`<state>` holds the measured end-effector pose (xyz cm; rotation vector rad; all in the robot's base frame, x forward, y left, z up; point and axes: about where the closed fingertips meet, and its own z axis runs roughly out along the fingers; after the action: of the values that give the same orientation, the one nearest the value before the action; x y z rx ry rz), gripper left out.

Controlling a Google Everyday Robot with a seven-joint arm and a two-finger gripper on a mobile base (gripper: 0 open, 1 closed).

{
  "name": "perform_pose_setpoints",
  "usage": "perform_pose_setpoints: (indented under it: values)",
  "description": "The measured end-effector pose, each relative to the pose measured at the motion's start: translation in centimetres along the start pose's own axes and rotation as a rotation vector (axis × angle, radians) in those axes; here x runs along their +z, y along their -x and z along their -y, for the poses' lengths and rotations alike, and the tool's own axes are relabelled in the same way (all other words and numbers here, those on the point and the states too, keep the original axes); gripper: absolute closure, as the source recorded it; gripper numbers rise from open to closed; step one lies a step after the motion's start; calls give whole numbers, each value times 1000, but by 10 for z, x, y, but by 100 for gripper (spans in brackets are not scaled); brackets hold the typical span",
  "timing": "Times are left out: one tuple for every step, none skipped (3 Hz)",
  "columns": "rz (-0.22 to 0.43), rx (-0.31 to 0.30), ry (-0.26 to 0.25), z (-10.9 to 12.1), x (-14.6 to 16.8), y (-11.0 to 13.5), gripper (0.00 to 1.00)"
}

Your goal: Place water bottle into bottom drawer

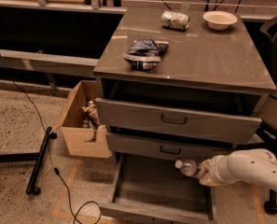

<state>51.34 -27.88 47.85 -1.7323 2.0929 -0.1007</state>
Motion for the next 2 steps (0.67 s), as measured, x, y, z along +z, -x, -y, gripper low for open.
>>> perform_pose_setpoints:
  values:
    - [90, 14, -39, 1, 50, 29, 100]
    - [171, -2, -47, 1, 101, 64, 100]
